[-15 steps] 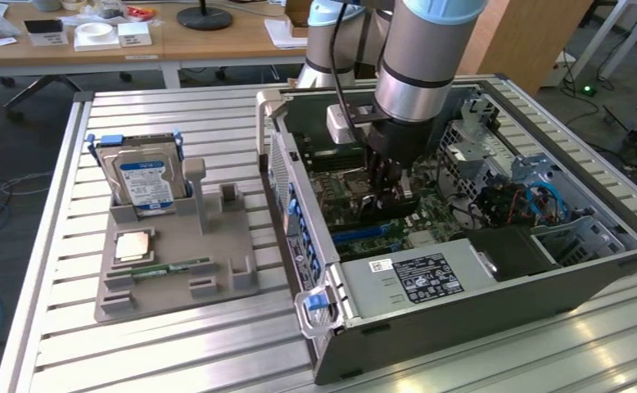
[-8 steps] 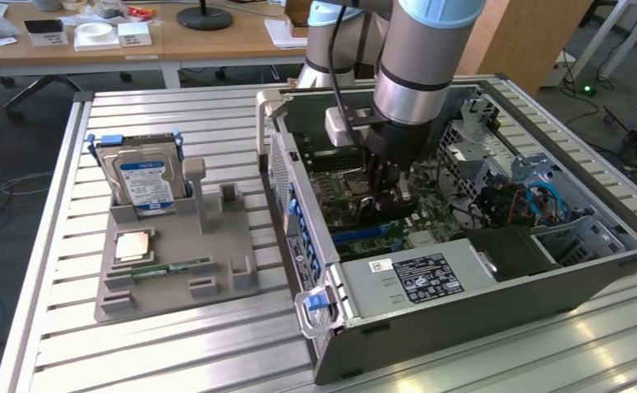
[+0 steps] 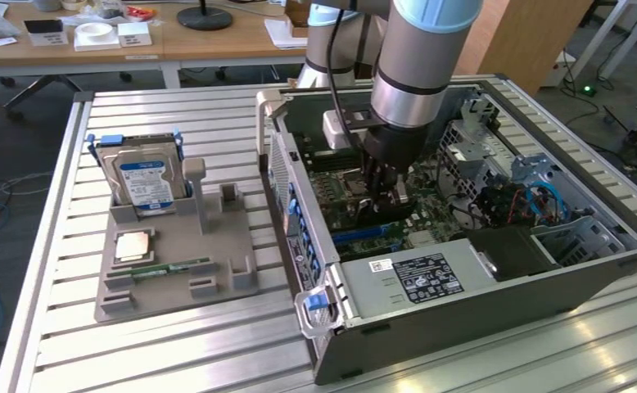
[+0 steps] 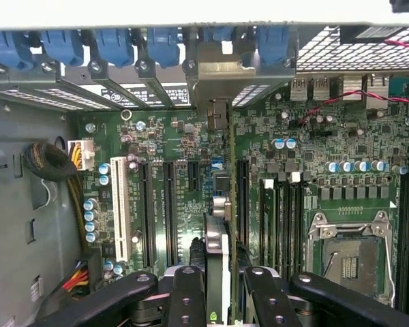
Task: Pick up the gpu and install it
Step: 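Insert the gpu into the slot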
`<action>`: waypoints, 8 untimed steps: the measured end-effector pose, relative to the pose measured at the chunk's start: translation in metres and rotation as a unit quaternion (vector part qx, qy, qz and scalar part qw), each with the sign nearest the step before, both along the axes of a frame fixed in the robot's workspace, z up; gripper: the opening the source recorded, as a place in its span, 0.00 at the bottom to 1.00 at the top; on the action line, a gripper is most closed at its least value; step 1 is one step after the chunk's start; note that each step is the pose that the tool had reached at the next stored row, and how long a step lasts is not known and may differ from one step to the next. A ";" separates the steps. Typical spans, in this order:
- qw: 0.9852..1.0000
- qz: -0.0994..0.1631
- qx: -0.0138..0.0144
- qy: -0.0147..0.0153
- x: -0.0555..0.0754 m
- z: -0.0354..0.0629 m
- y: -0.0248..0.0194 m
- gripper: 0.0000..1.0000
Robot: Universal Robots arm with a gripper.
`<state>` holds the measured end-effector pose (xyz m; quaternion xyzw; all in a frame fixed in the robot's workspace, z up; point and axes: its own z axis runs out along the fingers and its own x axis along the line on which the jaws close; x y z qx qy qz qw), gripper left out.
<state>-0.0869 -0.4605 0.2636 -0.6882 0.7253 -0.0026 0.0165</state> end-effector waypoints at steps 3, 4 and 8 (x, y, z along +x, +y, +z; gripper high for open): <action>1.000 0.000 0.000 0.000 0.000 -0.0010 0.0000 0.27; 1.000 0.000 0.000 0.000 -0.001 -0.0011 0.0000 0.27; 1.000 0.000 0.000 0.000 -0.001 -0.0015 -0.0002 0.27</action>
